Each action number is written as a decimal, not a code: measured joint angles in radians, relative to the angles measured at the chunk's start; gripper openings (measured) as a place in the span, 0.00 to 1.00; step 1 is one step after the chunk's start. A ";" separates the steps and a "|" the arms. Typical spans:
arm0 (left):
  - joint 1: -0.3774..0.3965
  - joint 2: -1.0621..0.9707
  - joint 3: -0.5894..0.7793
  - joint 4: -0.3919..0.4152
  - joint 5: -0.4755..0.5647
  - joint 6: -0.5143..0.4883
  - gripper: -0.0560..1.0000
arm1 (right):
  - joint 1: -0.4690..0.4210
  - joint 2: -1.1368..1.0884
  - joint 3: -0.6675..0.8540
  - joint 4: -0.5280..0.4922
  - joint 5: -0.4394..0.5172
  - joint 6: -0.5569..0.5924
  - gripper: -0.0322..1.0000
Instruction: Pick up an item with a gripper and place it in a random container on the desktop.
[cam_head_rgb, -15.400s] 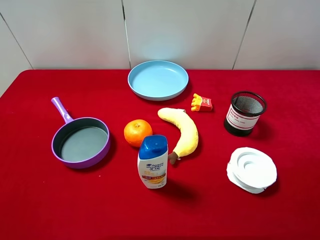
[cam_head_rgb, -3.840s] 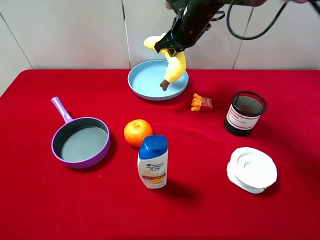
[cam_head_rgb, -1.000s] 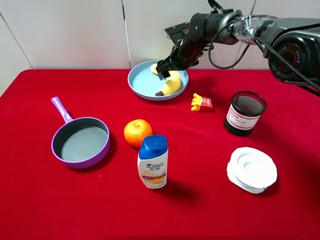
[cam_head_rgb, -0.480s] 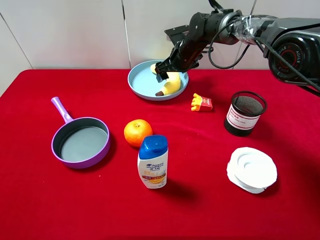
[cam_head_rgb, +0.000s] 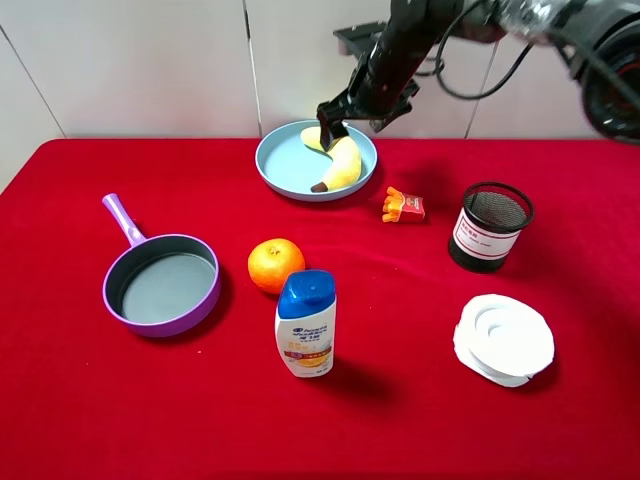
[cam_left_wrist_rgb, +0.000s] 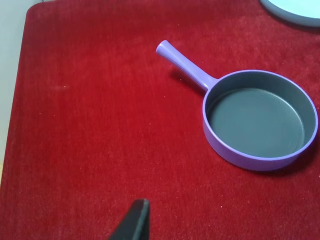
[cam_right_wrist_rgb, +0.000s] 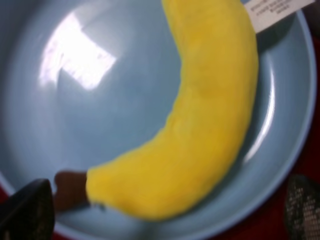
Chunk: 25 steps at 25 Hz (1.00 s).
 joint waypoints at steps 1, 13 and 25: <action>0.000 0.000 0.000 0.000 0.000 0.000 0.99 | 0.000 -0.014 0.000 -0.009 0.029 0.000 0.70; 0.000 0.000 0.000 0.000 0.000 0.000 0.99 | 0.033 -0.215 0.074 -0.023 0.255 -0.091 0.70; 0.000 0.000 0.000 0.000 0.000 0.000 0.99 | 0.038 -0.772 0.759 -0.021 0.111 -0.117 0.70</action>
